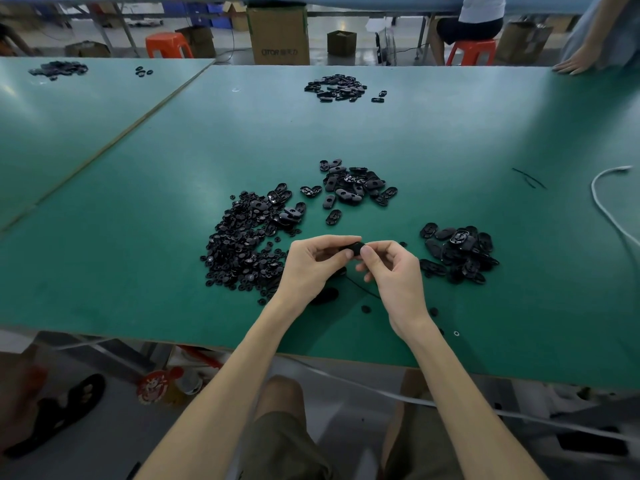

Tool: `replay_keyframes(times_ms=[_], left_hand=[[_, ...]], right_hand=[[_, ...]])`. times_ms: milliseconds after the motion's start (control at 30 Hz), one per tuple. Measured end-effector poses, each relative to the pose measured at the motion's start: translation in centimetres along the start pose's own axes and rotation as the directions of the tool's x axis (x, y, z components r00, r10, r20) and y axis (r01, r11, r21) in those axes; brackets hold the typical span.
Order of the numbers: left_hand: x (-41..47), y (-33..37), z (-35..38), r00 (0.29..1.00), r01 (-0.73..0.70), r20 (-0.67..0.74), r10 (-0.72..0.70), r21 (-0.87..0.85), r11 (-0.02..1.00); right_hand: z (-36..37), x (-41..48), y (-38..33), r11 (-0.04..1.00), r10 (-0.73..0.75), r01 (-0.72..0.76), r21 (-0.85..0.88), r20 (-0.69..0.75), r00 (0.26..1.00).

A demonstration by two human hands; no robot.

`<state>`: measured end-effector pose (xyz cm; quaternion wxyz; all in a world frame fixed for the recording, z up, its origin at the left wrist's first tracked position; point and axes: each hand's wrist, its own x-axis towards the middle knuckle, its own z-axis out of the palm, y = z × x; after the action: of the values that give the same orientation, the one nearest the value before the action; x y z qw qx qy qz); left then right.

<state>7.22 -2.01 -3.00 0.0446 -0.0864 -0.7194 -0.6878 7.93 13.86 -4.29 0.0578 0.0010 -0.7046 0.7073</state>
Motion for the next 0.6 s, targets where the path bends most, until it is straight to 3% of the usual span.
replay_keyframes(times_ms=[233, 433, 500, 600], left_hand=[[0.1, -0.1, 0.1, 0.999, -0.027, -0.036, 0.029, 0.047, 0.999], [2.2, 3.3, 1.7, 0.986, -0.121, -0.076, 0.150, 0.291, 0.949], [3.3, 4.7, 3.1, 0.991, -0.134, 0.061, 0.120, 0.333, 0.933], [4.6, 5.9, 5.8, 0.943, -0.167, 0.332, 0.018, 0.426, 0.889]], right_hand=[[0.0, 0.0, 0.0, 1.000, 0.000, 0.000, 0.003, 0.000, 1.000], [0.4, 0.0, 0.0, 0.992, -0.015, 0.018, -0.123, 0.026, 1.000], [0.6, 0.0, -0.2, 0.975, -0.040, 0.055, -0.214, 0.075, 0.996], [0.8, 0.3, -0.8, 0.982, 0.037, -0.033, -0.187, 0.023, 0.999]])
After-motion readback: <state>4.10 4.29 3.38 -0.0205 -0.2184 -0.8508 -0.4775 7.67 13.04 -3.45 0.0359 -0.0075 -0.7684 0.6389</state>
